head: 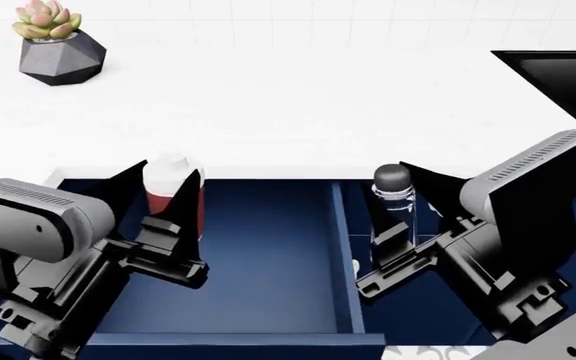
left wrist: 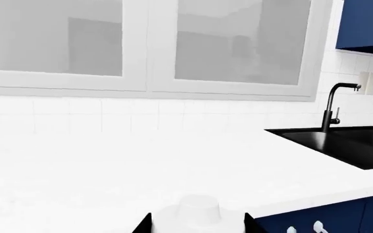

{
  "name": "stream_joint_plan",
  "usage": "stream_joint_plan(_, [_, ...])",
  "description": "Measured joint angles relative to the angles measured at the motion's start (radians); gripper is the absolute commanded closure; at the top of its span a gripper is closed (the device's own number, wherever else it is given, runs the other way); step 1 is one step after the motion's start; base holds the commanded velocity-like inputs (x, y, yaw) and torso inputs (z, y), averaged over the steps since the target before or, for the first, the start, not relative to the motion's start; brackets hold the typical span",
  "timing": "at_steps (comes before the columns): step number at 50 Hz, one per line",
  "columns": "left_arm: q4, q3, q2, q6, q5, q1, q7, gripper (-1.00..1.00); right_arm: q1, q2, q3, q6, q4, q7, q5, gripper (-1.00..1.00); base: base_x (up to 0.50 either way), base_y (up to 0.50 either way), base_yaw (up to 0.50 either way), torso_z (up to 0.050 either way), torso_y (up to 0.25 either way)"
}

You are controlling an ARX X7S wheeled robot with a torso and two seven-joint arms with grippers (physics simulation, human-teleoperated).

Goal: Pick and place the shaker into the drawer. Then close the cabinet.

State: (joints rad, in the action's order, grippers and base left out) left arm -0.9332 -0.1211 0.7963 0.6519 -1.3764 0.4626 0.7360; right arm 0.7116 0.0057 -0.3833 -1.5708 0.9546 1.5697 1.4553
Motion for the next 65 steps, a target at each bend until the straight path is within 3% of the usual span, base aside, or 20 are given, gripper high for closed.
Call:
stream_joint_plan(10, [0.088, -0.128, -0.018, 0.137, 0.093, 0.134, -0.021, 1.00, 0.007, -0.002, 0.000, 0.000, -0.005, 0.000, 0.001, 1.00, 0.00, 0.00, 0.00, 0.000, 0.000])
stream_joint_plan(21, [0.215, -0.331, -0.058, 0.349, 0.180, 0.403, -0.162, 1.00, 0.011, -0.004, 0.012, 0.000, -0.003, 0.000, -0.001, 1.00, 0.00, 0.00, 0.00, 0.000, 0.000])
stream_joint_plan(30, [0.305, -0.470, -0.087, 0.425, 0.271, 0.519, -0.277, 1.00, 0.003, -0.005, 0.018, 0.000, 0.005, 0.000, 0.004, 1.00, 0.00, 0.00, 0.00, 0.001, 0.000])
stream_joint_plan(46, [0.469, -0.639, -0.115, 0.412, 0.428, 0.539, -0.405, 1.00, -0.013, -0.005, 0.022, 0.000, 0.017, 0.000, 0.014, 1.00, 0.00, 0.00, 0.00, 0.000, 0.000])
stream_joint_plan(65, [0.627, -0.729, -0.141, 0.352, 0.514, 0.468, -0.464, 1.00, -0.020, -0.005, 0.024, 0.000, 0.023, 0.000, 0.019, 1.00, 0.00, 0.00, 0.00, 0.000, 0.000])
